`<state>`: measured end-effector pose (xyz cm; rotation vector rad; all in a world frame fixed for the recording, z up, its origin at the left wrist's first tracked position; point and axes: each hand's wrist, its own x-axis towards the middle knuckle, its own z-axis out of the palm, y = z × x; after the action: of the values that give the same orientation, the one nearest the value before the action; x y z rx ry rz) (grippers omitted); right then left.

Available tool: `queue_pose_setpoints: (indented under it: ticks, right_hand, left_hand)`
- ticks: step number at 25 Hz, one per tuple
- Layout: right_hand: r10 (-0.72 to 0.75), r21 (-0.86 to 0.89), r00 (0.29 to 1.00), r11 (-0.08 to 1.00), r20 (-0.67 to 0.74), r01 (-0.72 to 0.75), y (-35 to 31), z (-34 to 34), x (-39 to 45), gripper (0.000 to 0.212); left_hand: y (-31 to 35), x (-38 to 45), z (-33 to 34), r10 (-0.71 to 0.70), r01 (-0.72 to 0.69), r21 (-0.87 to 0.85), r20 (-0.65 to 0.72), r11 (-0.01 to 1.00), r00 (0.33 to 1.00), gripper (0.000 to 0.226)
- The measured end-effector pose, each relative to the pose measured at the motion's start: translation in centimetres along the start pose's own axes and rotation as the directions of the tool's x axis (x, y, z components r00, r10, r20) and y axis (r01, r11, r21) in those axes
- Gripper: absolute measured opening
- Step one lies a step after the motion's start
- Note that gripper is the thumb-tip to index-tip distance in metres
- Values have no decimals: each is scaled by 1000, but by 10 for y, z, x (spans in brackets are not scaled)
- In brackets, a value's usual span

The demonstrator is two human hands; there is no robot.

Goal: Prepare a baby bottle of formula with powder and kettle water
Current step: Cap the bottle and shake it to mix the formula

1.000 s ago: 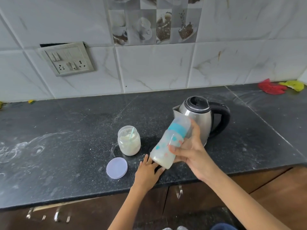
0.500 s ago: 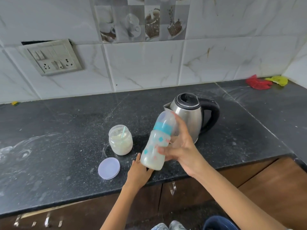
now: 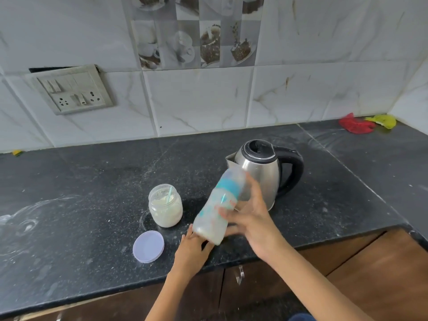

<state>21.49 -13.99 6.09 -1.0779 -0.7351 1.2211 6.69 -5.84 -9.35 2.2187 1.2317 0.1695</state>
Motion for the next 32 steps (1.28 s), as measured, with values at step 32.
queue_pose_setpoints:
  ticks: [32]
  right_hand:
    - [33, -126, 999, 992, 23, -30, 5, -6, -15, 99]
  left_hand:
    - [3, -9, 19, 69, -99, -59, -386, 993, 920, 47]
